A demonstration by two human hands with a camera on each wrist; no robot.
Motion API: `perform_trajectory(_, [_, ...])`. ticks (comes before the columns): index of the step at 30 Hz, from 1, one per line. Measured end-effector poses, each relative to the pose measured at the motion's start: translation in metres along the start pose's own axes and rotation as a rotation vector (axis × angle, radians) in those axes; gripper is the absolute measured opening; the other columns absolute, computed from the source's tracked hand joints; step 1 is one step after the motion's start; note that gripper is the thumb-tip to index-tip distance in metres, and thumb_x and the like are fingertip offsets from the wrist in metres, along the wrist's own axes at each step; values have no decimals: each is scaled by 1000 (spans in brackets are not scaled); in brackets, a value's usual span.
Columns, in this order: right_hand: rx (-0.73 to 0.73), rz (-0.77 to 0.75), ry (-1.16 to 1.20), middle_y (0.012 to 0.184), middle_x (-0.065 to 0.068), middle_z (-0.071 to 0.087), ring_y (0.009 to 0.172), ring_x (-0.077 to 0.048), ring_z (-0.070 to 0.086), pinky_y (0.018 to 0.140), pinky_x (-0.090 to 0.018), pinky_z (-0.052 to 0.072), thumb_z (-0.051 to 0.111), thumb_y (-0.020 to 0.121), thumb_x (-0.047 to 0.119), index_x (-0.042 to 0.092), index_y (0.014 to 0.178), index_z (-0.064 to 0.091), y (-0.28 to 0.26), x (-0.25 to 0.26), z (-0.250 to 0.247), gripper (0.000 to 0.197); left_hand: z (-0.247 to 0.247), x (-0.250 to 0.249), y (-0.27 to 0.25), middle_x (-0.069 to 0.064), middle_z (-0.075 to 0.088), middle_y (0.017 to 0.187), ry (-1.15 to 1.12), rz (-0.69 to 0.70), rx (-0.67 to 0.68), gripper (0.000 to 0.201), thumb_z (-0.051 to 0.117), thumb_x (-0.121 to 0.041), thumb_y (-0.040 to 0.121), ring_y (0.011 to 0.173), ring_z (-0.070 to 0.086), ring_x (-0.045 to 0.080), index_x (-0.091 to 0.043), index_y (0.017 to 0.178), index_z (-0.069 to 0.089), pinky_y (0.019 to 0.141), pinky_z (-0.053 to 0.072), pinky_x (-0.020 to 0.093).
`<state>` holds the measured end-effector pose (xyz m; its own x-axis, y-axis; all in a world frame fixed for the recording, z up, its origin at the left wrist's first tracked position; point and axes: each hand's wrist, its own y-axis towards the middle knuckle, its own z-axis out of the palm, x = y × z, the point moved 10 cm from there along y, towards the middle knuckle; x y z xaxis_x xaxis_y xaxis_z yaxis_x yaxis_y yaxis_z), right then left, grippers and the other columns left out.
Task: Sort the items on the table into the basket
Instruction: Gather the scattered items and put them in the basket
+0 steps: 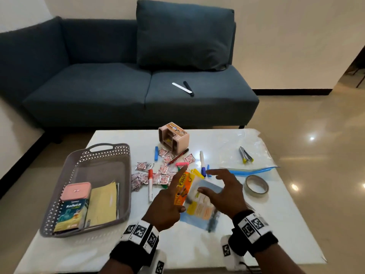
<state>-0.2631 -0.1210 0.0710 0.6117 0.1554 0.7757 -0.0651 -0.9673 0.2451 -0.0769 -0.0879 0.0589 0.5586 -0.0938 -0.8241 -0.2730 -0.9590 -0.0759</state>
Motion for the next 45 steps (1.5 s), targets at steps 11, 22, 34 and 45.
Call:
perform_trajectory(11, [242, -358, -412, 73, 15, 68, 81, -10, 59, 101, -43, 29, 73, 68, 17, 33, 76, 72, -18, 65, 34, 18, -11, -42, -7, -7, 71, 79, 598, 352, -274, 23, 74, -29, 73, 78, 62, 18, -30, 96, 73, 67, 44, 32])
perform_trajectory(22, [11, -262, -274, 74, 17, 62, 70, -3, 50, 85, -40, 39, 67, 72, 23, 30, 77, 65, -16, 48, -19, 9, -48, 1, -14, -9, 73, 80, 217, 12, -365, 20, 75, -38, 71, 75, 65, 9, -30, 88, 76, 73, 54, 34])
perform_trajectory(34, [-128, -458, -262, 98, 1, 59, 94, -19, 53, 80, -34, 41, 78, 75, 26, 18, 100, 64, -48, 93, -15, 29, -5, -14, 2, -5, 73, 101, -173, -139, -248, 33, 67, -6, 79, 94, 68, 10, -19, 109, 70, 89, 55, 25])
perform_trajectory(45, [-121, -553, -339, 93, 2, 65, 90, -24, 58, 82, -38, 42, 70, 81, 22, 20, 94, 73, -52, 91, 1, 13, 0, 3, 1, 17, 73, 85, -594, -229, -64, 31, 56, 25, 77, 80, 70, 26, 0, 86, 71, 76, 57, 36])
